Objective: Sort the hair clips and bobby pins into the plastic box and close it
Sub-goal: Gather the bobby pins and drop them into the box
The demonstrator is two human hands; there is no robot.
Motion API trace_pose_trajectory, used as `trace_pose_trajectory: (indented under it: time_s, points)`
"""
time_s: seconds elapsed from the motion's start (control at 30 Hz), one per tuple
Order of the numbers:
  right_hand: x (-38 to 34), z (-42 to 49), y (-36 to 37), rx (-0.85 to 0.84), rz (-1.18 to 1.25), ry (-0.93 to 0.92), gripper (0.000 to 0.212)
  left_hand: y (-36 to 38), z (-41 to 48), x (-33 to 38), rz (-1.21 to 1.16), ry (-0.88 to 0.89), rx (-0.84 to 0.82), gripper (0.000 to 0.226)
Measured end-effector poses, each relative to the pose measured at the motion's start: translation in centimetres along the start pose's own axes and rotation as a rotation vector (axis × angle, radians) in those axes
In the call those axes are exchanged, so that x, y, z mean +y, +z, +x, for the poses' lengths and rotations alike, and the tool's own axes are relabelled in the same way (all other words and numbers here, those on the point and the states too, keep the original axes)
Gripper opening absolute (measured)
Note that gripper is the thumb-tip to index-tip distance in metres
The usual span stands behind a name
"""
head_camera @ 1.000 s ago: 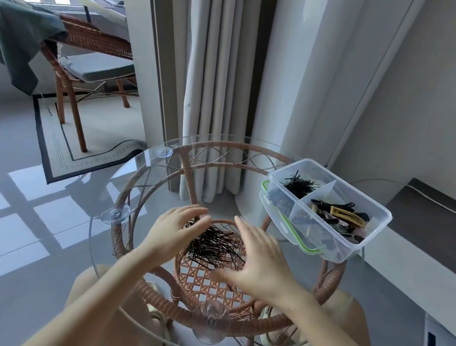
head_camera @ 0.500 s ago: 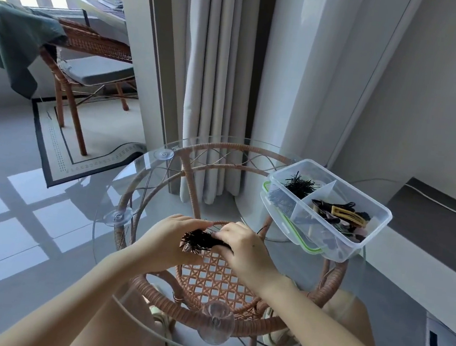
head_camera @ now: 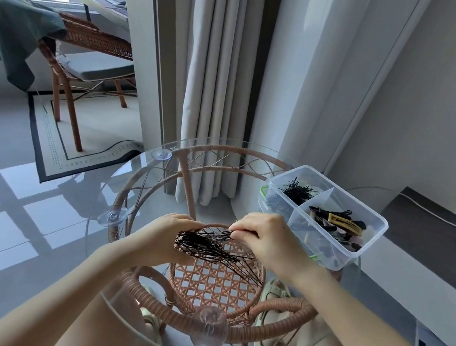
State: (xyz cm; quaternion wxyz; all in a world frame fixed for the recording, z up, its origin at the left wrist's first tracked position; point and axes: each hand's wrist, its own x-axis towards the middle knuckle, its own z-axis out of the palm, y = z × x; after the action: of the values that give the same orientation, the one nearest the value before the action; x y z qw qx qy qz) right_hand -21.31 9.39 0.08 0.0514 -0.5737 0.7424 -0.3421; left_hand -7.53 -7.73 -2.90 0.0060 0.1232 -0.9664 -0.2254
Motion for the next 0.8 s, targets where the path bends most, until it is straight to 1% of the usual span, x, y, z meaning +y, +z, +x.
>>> trace_pose_trajectory:
  time_s: [0.2,0.27,0.37,0.47,0.5,0.6,0.67,0.73,0.8]
  points:
    - [0.3,0.4,-5.9,0.056,0.144,0.229,0.011,-0.6,1.1,0.2,0.087,0.021,-0.093,0.059]
    - [1.2,1.1,-8.6,0.099,0.137,0.287,0.011,-0.9,1.5,0.6,0.147,0.019,-0.120,0.058]
    - [3.6,3.1,-12.2,0.110,-0.038,0.359,0.010,-1.2,2.2,1.0,0.198,-0.001,-0.157,0.062]
    - [6.0,5.4,-13.2,-0.023,-0.275,0.401,0.012,-1.1,2.5,1.2,0.208,-0.001,-0.172,0.057]
    - [6.7,6.1,-12.9,-0.077,-0.307,0.410,0.011,-1.0,2.6,1.3,0.204,0.001,-0.172,0.053]
    - [8.1,7.6,-11.2,-0.233,-0.282,0.414,0.009,-0.8,2.9,1.6,0.178,-0.012,-0.163,0.042]
    - [8.6,8.2,-10.0,-0.300,-0.314,0.413,0.010,-0.7,3.0,1.7,0.176,-0.018,-0.161,0.034]
    - [8.2,8.2,-9.4,-0.294,-0.405,0.390,0.016,-0.7,3.0,1.7,0.192,-0.018,-0.167,0.028]
    - [6.8,7.6,-8.7,-0.149,-0.532,0.295,0.019,-0.8,3.1,1.8,0.218,-0.019,-0.181,0.025]
